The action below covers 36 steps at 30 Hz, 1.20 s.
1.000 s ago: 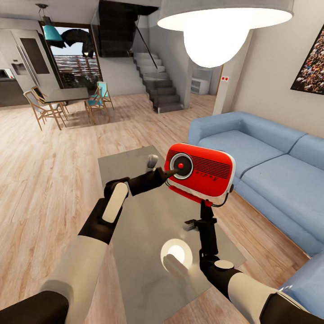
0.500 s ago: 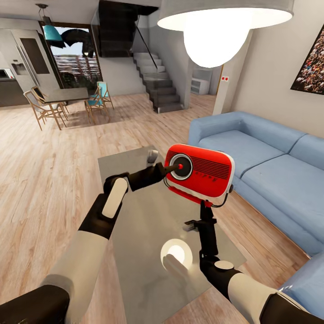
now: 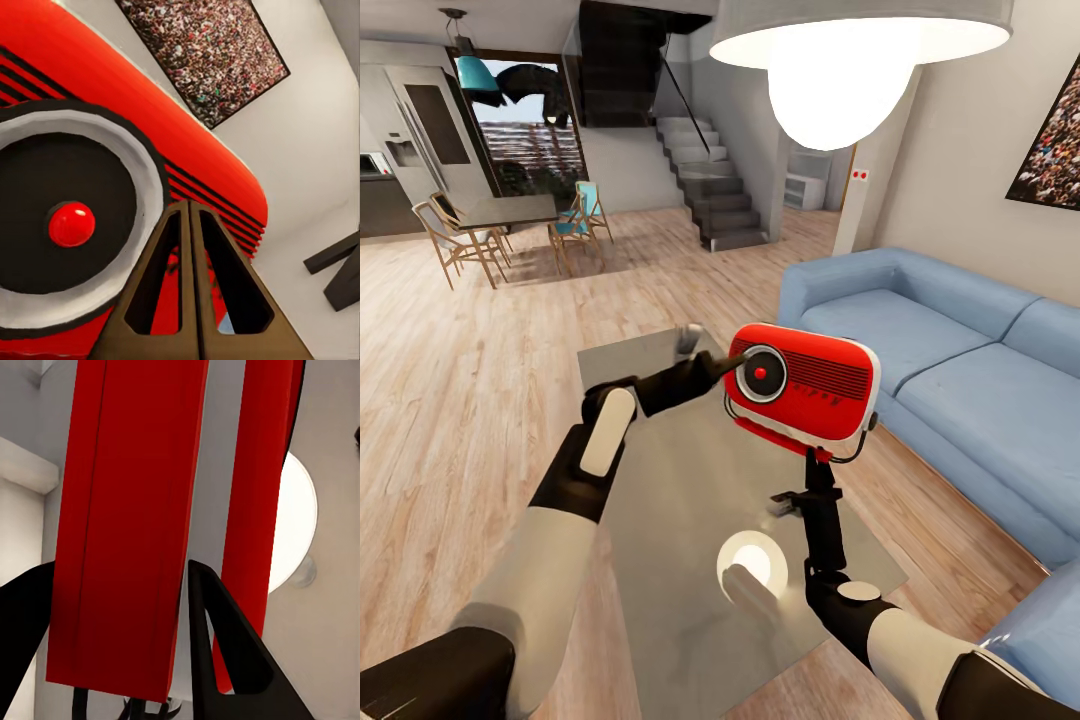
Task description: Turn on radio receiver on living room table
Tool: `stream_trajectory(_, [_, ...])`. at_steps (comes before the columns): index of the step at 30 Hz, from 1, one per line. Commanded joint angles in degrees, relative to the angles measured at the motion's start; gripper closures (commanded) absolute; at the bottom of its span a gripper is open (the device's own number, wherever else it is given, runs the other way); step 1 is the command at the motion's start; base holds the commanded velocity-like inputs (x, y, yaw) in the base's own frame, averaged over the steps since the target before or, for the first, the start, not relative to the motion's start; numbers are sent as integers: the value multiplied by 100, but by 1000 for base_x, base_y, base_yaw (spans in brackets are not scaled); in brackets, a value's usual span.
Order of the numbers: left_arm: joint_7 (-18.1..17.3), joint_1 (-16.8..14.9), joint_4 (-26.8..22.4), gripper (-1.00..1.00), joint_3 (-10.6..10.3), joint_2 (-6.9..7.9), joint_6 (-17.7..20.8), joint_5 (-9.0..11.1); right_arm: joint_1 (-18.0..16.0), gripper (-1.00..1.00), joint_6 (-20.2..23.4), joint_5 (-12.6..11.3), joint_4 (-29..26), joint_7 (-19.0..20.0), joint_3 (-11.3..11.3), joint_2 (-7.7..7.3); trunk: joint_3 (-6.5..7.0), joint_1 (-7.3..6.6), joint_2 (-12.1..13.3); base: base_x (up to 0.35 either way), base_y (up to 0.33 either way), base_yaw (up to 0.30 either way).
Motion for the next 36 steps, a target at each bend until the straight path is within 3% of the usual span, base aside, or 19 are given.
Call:
stream_trajectory(1, [66, 0, 0, 100, 41, 0, 0, 0, -1, 100, -5, 22, -3, -2, 6, 1, 1, 0, 0, 0, 0, 0])
stream_trajectory(9, [710, 0, 1, 100, 158, 0, -15, -2, -1, 100, -5, 20, -2, -2, 6, 1, 1, 0, 0, 0, 0, 0])
stream_trajectory(16, [1205, 0, 76, 100, 168, 0, -309, -16, -1, 100, -5, 14, -2, -2, 6, 1, 1, 0, 0, 0, 0, 0])
stream_trajectory(29, [1286, 0, 1016, 100, 84, 0, -526, -15, -1, 100, -13, 14, -2, -2, 7, 1, 1, 0, 0, 0, 0, 0])
stream_trajectory(36, [1259, -8, 1114, 100, 19, 0, -659, 4, 16, 100, -13, 20, -2, -2, 14, 29, 1, 0, 0, 0, 0, 0])
